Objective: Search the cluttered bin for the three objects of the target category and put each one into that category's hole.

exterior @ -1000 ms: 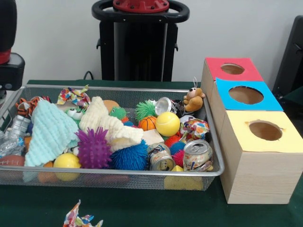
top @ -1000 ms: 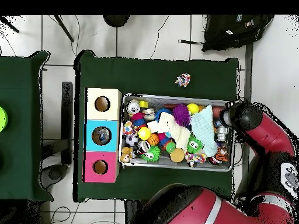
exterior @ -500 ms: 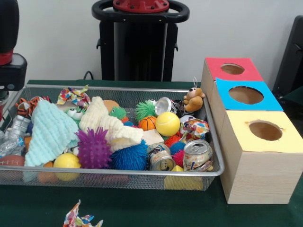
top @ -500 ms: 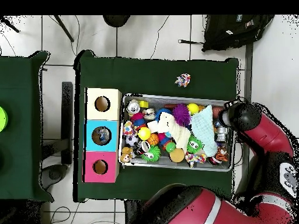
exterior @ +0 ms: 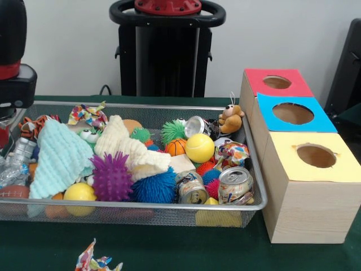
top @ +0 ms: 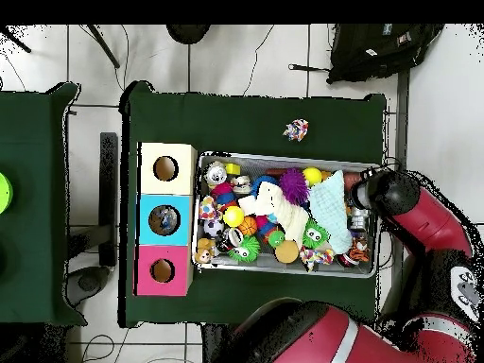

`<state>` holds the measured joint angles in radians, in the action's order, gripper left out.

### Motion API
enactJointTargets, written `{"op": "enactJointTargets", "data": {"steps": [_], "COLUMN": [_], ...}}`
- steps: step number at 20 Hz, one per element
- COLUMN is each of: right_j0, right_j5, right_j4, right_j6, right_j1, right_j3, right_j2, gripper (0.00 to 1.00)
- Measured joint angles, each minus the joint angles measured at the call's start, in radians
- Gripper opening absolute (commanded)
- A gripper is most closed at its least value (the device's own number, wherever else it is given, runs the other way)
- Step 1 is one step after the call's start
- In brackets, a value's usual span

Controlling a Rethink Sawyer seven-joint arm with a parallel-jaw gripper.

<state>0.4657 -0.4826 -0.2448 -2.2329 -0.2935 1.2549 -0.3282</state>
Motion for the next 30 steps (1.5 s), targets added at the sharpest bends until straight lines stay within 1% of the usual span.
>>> {"op": "enactJointTargets", "data": {"steps": [12,30], "right_j0": [0.000,0.001], "right_j5": [0.000,0.000], "right_j4": [0.002,0.002], "right_j6": [0.000,0.000], "right_j1": [-0.001,0.008], "right_j3": [0.084,0.091], "right_j2": [0.002,0.006], "gripper": [1.00,1.00]}}
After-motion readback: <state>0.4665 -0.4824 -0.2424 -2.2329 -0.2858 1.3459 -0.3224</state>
